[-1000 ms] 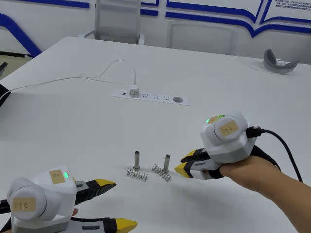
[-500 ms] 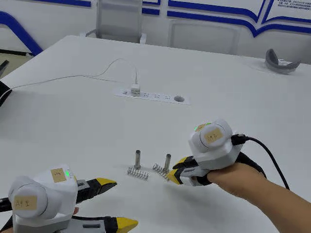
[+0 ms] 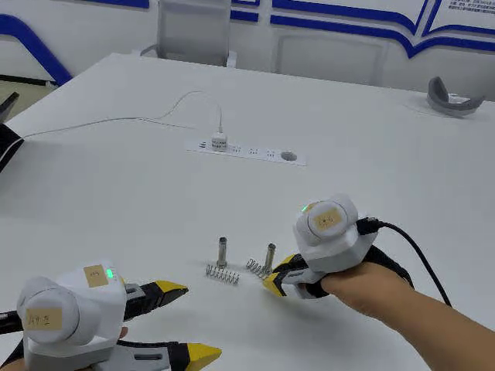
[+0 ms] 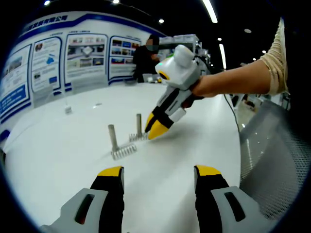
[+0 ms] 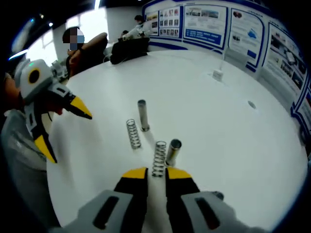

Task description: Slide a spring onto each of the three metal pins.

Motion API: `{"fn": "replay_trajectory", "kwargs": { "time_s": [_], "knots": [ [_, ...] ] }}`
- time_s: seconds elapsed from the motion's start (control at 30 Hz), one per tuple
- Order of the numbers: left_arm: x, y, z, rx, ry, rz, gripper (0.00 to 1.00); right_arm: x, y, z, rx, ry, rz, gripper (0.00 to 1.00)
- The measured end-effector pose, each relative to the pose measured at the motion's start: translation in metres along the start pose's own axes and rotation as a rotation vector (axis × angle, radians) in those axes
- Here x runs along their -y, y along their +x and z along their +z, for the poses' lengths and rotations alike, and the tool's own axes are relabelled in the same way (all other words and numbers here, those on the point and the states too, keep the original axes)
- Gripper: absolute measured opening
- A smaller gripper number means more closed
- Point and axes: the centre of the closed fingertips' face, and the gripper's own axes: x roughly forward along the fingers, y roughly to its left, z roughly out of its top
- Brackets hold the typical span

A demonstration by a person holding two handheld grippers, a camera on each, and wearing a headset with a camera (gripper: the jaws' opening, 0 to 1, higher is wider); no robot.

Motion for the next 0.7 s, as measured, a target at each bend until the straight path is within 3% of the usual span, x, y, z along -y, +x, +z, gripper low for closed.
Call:
{"fn": "replay_trajectory", "kwargs": {
  "time_s": [0.7],
  "knots": [
    [0.0013, 0.0008, -0.002, -0.004, -0.002, 0.002, 0.59, -0.0002, 0.0054, -0.0087, -0.027, 0.044, 0.006, 0.12]
  ]
}}
